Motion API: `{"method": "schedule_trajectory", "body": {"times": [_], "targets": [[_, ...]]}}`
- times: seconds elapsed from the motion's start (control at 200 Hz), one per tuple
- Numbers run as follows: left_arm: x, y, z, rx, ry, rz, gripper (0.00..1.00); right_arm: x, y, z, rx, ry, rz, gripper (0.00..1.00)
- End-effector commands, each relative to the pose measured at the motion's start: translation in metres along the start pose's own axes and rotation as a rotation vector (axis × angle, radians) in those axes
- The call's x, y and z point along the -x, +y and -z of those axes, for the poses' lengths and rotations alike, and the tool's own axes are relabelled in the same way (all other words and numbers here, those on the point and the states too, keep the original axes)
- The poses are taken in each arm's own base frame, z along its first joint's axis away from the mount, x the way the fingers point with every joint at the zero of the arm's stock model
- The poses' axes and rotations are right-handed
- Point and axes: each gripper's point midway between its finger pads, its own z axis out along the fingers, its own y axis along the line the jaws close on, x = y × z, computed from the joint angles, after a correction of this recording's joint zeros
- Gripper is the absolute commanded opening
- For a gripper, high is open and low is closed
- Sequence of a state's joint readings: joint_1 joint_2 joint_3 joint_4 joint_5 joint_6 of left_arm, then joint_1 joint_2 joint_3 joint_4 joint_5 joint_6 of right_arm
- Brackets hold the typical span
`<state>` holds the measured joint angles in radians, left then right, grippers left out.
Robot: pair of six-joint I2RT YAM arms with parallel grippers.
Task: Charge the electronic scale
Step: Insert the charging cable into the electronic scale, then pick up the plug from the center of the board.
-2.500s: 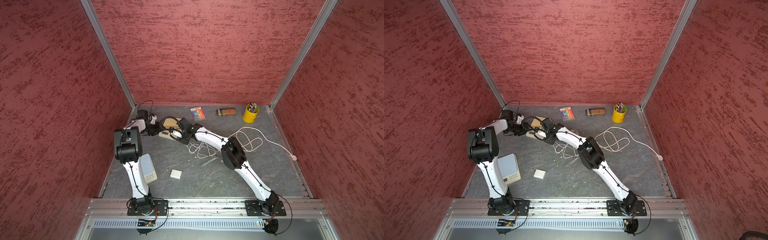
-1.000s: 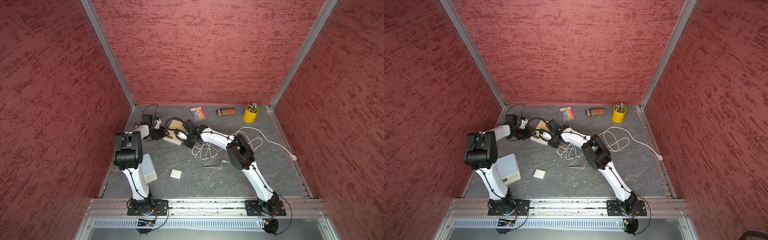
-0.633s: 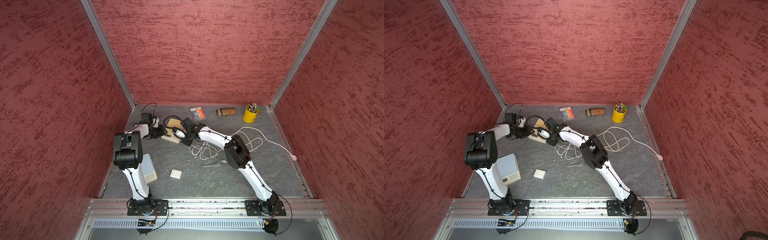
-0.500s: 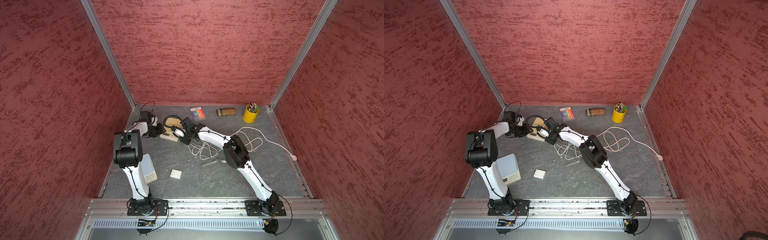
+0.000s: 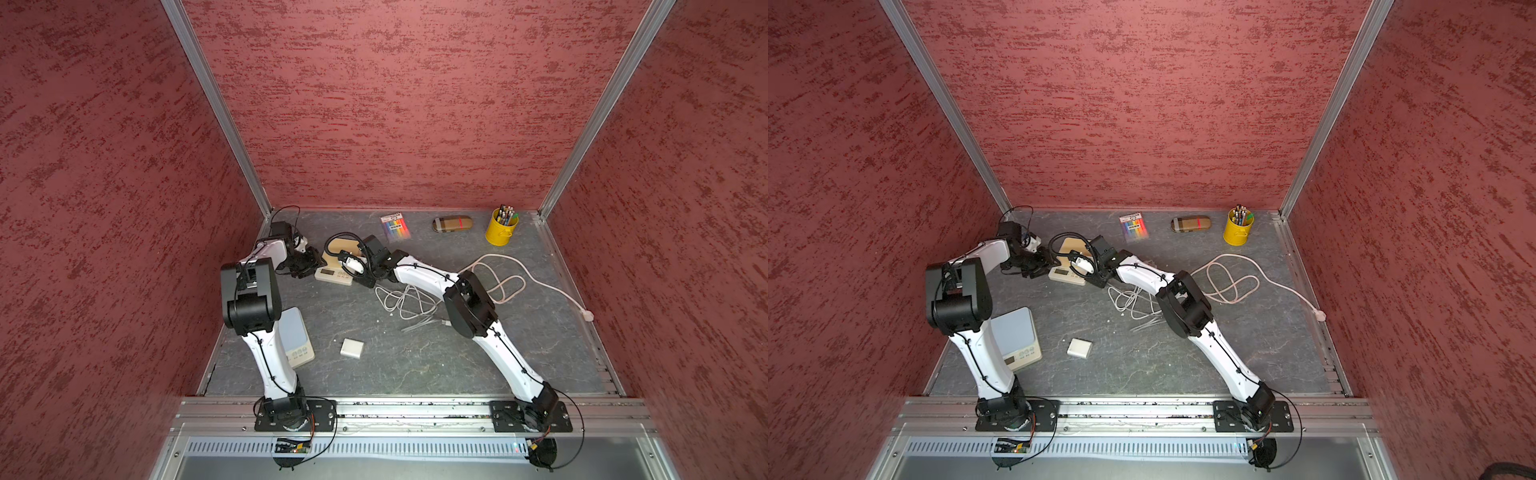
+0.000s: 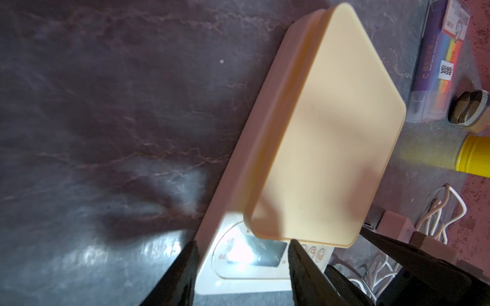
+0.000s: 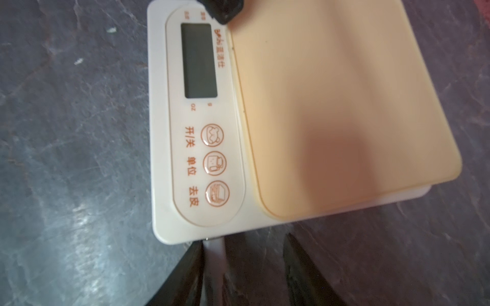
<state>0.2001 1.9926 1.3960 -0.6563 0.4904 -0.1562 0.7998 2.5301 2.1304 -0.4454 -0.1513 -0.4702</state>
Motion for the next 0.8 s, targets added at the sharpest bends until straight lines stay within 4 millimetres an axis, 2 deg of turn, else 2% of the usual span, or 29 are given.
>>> {"method": "schedule_trajectory", "body": {"times": [0.0,0.165,0.301,0.401,0.496,0.596,0.606,0.736,0.796], "targets": [[-0.003,-0.018,0.031,-0.049,-0.019,-0.022,0.56,0.067,-0.007,0.057,-0.059,-0.176,0.015,0.53],[-0.008,-0.025,0.05,-0.04,-0.043,-0.041,0.57,0.081,-0.007,0.093,-0.076,-0.233,-0.025,0.56],[-0.021,-0.031,0.066,-0.036,-0.056,-0.05,0.57,0.081,-0.006,0.118,-0.08,-0.237,-0.097,0.56],[-0.034,-0.037,0.078,-0.026,-0.078,-0.064,0.58,0.079,0.005,0.138,-0.055,-0.27,-0.19,0.56],[-0.058,-0.049,0.081,-0.017,-0.061,-0.087,0.58,0.07,0.032,0.153,-0.004,-0.288,-0.267,0.58],[-0.092,-0.06,0.075,0.013,-0.015,-0.125,0.59,0.047,0.076,0.159,0.046,-0.27,-0.275,0.62],[-0.096,-0.061,0.073,0.018,-0.009,-0.126,0.59,0.049,0.079,0.162,0.046,-0.279,-0.27,0.62],[-0.138,-0.064,0.067,0.074,0.037,-0.141,0.6,0.01,0.137,0.159,0.096,-0.213,-0.224,0.71],[-0.149,-0.062,0.068,0.083,0.044,-0.13,0.61,-0.004,0.161,0.157,0.132,-0.202,-0.194,0.79]]}}
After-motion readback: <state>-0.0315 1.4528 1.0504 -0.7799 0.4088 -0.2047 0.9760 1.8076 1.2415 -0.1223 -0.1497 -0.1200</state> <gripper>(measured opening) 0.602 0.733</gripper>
